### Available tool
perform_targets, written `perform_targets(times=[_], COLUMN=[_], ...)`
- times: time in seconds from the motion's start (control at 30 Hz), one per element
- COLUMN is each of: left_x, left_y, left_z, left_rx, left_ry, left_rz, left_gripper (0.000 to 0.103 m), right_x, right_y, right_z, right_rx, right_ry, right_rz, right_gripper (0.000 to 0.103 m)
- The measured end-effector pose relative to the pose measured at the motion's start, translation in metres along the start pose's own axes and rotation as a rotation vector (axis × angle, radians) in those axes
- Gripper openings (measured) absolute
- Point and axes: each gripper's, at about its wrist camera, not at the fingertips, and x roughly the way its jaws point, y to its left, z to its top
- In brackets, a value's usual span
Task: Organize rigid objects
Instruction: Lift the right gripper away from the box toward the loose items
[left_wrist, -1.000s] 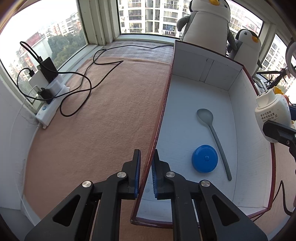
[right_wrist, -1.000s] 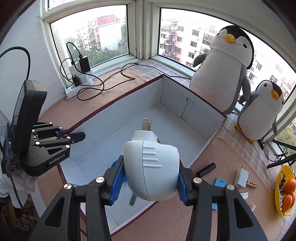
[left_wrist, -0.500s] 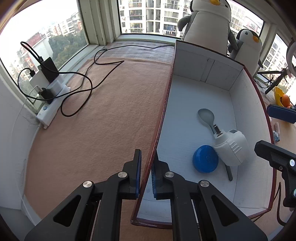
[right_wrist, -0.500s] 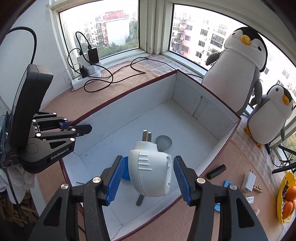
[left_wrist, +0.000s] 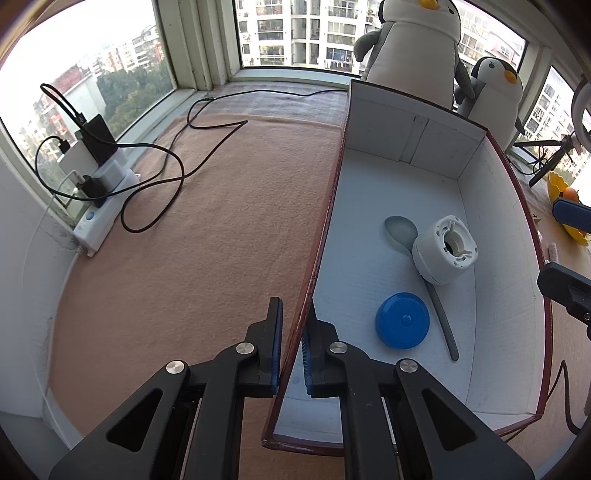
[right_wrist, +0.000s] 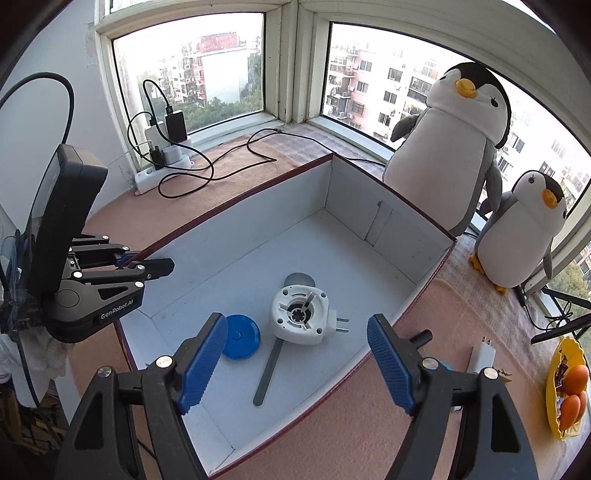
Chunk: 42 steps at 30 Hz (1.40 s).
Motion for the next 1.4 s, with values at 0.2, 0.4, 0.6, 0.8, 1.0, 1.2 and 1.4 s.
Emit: perform_targets(times=[0.2,0.4,0.6,0.8,1.0,1.2,1.4], left_x=[0.000,0.000,0.000,0.001,0.001,0.002,0.002], left_y=[0.000,0.000,0.000,0.001,0.001,0.002,0.002], left_z=[0.000,0.000,0.000,0.001,0.000,0.000,0.000], left_rx=[0.000,0.001,-0.003,-0.006,-0.005,-0.009,-0.009], left_ry=[0.000,0.001,0.006,0.011,0.013,0.015,0.018], left_rz=[0.001,0.002,0.001,-0.001,-0.001,-0.003,-0.002], left_gripper=[0.008,0.008,0.008,0.008,0.008,0.008,0.008], right_x=[-0.009,-0.022,-0.030,-0.029,-0.025,-0.007,0.013], right_y=[-0.017,-0.049,-0.105,-0.168,-0.228,-0.267,-0.281], right_z=[-0.008,-0.023,-0.052,-0.092,-0.129,-0.152,-0.161], right_rx=[0.047,0.141,0.277,0.409,0.585,0.698,0.758], right_ry=[-0.016,-0.033,-0.018,0.041,0.112,0.173,0.222], right_rz=[-0.018,-0.053,-0.105,-0.222,-0.258,-0.253,-0.242], right_gripper=[0.074,0.074,0.074,0.074,0.074,0.061,0.049])
